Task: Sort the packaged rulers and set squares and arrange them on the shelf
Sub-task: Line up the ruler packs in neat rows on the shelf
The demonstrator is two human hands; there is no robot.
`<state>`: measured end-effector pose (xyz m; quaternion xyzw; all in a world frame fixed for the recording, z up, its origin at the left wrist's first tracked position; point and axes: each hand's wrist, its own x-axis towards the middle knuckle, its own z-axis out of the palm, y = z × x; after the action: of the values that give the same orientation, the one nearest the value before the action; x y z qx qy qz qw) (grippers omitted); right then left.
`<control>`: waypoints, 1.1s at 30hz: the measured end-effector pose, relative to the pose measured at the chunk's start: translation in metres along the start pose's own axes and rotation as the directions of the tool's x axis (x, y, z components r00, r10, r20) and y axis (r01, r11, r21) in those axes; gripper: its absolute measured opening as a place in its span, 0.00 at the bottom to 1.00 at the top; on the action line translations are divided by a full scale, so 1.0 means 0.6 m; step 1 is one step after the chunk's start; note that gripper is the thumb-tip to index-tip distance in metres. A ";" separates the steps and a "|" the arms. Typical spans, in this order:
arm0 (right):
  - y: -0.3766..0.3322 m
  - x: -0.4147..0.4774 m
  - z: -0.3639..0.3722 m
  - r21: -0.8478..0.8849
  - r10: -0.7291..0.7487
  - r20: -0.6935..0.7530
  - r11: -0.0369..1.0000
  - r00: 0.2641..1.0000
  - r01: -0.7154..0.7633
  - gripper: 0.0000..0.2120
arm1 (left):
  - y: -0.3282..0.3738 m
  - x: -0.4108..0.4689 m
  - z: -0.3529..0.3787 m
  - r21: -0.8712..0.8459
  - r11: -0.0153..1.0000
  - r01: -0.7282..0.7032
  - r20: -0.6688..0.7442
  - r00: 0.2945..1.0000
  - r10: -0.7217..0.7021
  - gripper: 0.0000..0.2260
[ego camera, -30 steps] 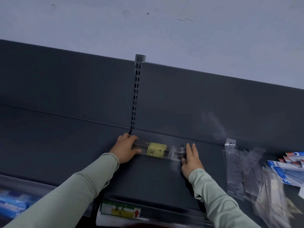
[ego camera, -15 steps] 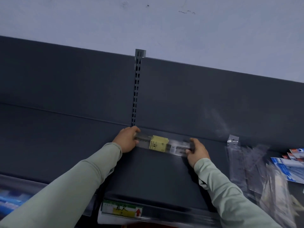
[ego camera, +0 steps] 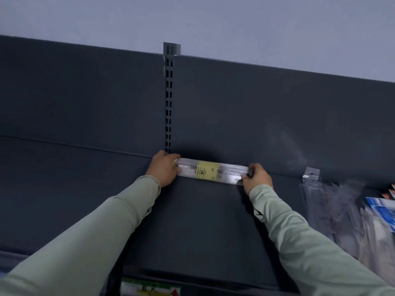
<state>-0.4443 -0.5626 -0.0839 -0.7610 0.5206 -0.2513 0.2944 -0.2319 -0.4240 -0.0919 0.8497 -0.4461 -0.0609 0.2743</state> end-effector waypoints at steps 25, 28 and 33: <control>0.032 -0.026 0.021 -0.507 -0.234 0.375 0.759 0.897 0.410 0.27 | 0.020 -0.041 0.020 0.387 0.878 -0.280 0.420 0.902 0.103 0.34; 0.034 -0.036 0.015 -0.506 -0.231 0.390 0.755 0.891 0.417 0.27 | 0.021 -0.052 0.015 0.372 0.888 -0.270 0.429 0.899 0.093 0.34; 0.035 -0.054 0.011 -0.493 -0.208 0.427 0.762 0.880 0.420 0.28 | 0.019 -0.070 0.014 0.376 0.891 -0.255 0.435 0.897 0.074 0.36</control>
<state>-0.4641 -0.5372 -0.1061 -0.9228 0.3739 0.0082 0.0923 -0.2683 -0.3993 -0.0990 0.8149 -0.5679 -0.1151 -0.0121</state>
